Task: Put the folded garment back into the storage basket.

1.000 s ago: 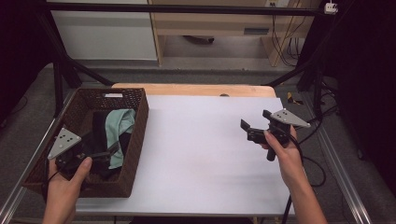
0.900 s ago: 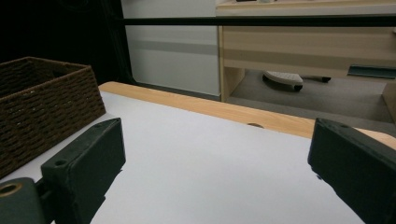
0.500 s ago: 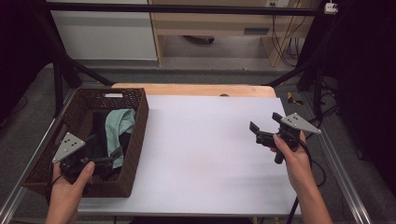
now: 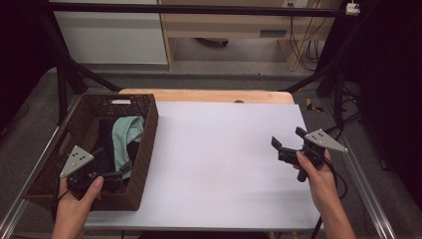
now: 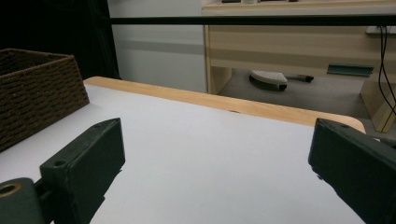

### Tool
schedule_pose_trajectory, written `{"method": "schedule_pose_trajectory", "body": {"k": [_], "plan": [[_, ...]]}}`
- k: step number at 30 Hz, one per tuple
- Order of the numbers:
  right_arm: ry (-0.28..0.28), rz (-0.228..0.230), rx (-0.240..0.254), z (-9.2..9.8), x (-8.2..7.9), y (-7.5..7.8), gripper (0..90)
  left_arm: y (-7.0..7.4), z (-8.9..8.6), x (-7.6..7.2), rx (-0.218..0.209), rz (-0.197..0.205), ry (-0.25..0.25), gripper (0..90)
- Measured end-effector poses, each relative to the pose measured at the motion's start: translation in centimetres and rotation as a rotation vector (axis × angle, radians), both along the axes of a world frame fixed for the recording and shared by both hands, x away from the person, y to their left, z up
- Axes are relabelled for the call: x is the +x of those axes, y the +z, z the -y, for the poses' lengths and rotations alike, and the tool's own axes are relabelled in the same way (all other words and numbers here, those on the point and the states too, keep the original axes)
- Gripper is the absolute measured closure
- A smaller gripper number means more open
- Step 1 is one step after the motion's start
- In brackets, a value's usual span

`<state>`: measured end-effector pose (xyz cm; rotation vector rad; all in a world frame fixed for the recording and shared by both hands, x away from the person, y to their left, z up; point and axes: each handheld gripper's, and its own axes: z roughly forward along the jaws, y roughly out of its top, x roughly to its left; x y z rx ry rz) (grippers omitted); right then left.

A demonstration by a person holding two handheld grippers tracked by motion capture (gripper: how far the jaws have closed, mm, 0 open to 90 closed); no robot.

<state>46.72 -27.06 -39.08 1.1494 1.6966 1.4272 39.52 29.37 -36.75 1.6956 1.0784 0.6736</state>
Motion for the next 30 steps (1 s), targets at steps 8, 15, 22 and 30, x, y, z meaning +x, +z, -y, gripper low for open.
{"method": "schedule_pose_trajectory", "body": {"k": [8, 15, 22, 30], "plan": [[-0.015, 0.008, 0.01, 0.6, -0.7, -1.0, 4.3, -0.5, 0.0, 0.0, 0.011, -0.006, -0.002, 3.1], [-0.054, 0.042, 0.02, 1.5, -1.3, -1.2, 4.3, -0.6, -0.1, 0.1, 0.015, -0.009, 0.003, 3.0], [-0.065, 0.042, 0.019, 2.1, -1.7, -1.7, 4.0, -0.7, -0.1, 0.3, 0.012, -0.009, 0.005, 3.0], [-0.065, 0.043, 0.012, 2.4, -2.2, -2.5, 3.8, -0.9, -0.1, 0.3, 0.01, -0.01, 0.007, 3.1]]}}
